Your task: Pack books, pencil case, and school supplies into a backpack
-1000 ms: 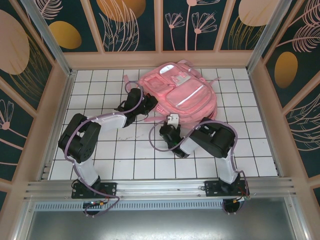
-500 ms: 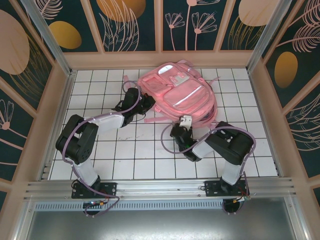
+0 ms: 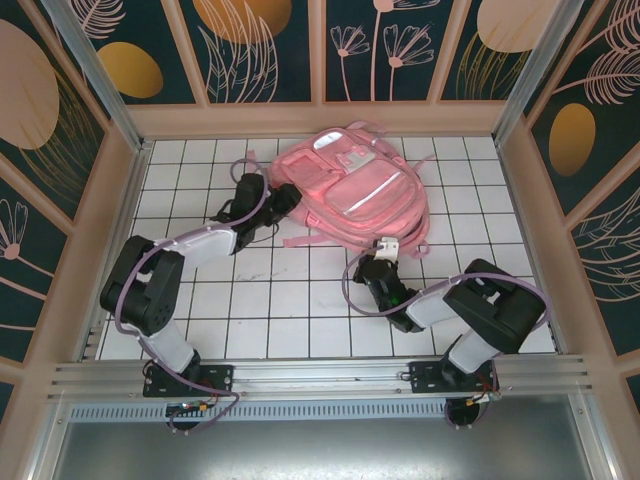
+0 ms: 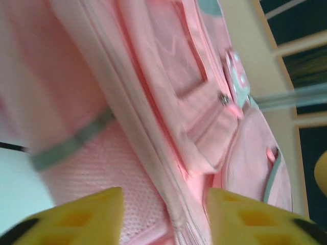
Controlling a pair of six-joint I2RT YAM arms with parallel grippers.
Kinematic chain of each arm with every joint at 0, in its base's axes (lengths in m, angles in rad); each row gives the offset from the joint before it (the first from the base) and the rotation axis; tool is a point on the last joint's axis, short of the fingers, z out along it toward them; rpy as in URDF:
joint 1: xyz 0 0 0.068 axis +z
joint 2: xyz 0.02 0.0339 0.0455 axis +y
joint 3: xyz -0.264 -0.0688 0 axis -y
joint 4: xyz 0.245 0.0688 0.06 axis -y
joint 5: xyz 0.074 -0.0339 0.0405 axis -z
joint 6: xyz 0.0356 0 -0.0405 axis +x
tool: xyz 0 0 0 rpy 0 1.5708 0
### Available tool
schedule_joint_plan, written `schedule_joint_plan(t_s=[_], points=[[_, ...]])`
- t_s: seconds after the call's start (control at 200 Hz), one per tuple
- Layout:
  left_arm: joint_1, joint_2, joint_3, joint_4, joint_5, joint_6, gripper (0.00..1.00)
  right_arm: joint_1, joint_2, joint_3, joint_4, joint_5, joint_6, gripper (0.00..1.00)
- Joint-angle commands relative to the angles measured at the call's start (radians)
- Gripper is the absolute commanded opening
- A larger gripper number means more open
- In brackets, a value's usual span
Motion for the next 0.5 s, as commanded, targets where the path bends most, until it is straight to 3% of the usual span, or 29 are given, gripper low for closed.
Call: schedule_joint_plan(t_s=[0.0,0.27,0.495], points=[[-0.009,-0.081,-0.053,0.041,-0.033,0.014,0.50,0.023,-0.018,0.002,-0.028,-0.062,-0.016,0.00],[-0.173,-0.216,-0.208,0.039,-0.065,-0.054,0.48,0.084,0.037,0.064,0.001,-0.112,-0.063,0.00],[-0.283,-0.107,-0.213,0.136,-0.040,-0.132,0.48,0.106,0.001,0.039,0.030,-0.112,-0.070,0.00]])
